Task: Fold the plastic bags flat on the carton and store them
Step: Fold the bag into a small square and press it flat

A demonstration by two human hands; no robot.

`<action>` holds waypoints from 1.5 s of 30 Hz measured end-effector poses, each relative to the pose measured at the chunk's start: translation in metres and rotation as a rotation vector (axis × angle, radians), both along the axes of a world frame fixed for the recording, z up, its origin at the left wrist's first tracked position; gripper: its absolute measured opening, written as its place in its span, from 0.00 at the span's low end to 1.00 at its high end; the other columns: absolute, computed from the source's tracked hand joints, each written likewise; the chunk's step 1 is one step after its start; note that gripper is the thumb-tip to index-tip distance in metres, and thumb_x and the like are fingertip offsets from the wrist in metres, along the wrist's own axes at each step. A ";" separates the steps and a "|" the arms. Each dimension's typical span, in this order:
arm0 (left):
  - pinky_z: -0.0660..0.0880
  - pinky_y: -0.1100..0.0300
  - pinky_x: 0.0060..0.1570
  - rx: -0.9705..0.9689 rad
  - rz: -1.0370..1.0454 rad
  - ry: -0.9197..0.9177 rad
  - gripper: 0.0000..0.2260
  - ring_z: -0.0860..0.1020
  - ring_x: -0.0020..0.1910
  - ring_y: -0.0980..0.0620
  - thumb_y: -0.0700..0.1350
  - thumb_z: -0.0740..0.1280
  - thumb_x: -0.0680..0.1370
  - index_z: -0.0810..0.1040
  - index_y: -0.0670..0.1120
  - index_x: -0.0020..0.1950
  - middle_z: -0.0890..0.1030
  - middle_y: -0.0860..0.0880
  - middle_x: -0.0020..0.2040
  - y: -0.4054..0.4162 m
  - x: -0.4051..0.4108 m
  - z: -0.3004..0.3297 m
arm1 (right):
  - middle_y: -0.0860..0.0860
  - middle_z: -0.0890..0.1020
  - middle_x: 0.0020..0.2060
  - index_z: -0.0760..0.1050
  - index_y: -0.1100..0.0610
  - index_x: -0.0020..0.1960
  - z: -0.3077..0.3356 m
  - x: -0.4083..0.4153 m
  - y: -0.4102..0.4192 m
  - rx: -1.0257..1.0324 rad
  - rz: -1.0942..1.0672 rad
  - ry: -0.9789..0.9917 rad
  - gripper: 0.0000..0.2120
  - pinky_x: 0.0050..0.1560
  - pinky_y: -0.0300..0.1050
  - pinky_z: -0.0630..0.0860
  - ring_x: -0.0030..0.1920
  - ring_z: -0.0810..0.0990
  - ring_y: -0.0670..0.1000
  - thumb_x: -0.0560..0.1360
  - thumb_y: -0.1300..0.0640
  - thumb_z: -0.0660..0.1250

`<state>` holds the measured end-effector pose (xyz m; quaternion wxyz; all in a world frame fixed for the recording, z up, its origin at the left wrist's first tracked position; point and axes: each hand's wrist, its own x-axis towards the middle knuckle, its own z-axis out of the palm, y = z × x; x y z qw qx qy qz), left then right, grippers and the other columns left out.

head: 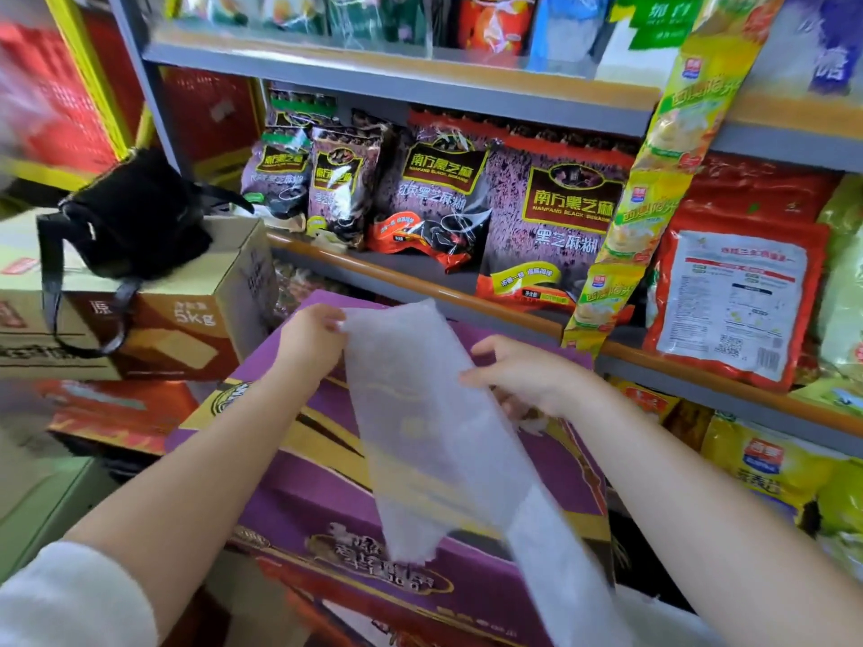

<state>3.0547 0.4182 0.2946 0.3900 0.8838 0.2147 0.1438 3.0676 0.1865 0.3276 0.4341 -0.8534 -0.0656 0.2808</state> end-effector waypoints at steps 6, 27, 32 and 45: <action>0.68 0.60 0.44 -0.145 -0.179 -0.033 0.14 0.75 0.47 0.49 0.34 0.65 0.73 0.73 0.41 0.58 0.78 0.44 0.52 -0.014 0.041 0.001 | 0.53 0.78 0.37 0.64 0.54 0.57 -0.015 -0.009 -0.005 -0.152 -0.039 -0.230 0.18 0.21 0.37 0.65 0.24 0.74 0.46 0.72 0.59 0.68; 0.47 0.53 0.73 0.805 -0.759 0.288 0.55 0.46 0.75 0.48 0.77 0.35 0.58 0.45 0.42 0.75 0.46 0.42 0.76 0.004 0.054 -0.019 | 0.52 0.42 0.77 0.41 0.56 0.77 -0.053 0.027 0.028 -0.697 0.270 -0.624 0.36 0.75 0.50 0.41 0.76 0.40 0.49 0.77 0.36 0.47; 0.42 0.58 0.71 0.893 -0.804 0.023 0.46 0.47 0.75 0.49 0.71 0.31 0.66 0.48 0.43 0.75 0.47 0.44 0.77 -0.009 0.023 -0.006 | 0.50 0.38 0.76 0.39 0.56 0.77 -0.039 0.001 0.003 -0.696 0.256 -0.618 0.34 0.75 0.49 0.37 0.76 0.38 0.47 0.79 0.40 0.46; 0.57 0.58 0.70 0.800 -1.070 -0.054 0.40 0.64 0.70 0.49 0.72 0.52 0.72 0.63 0.44 0.72 0.66 0.45 0.71 -0.015 -0.108 -0.027 | 0.48 0.76 0.59 0.77 0.54 0.51 -0.037 -0.083 -0.051 -0.227 0.348 -0.877 0.14 0.56 0.40 0.71 0.58 0.72 0.45 0.76 0.49 0.56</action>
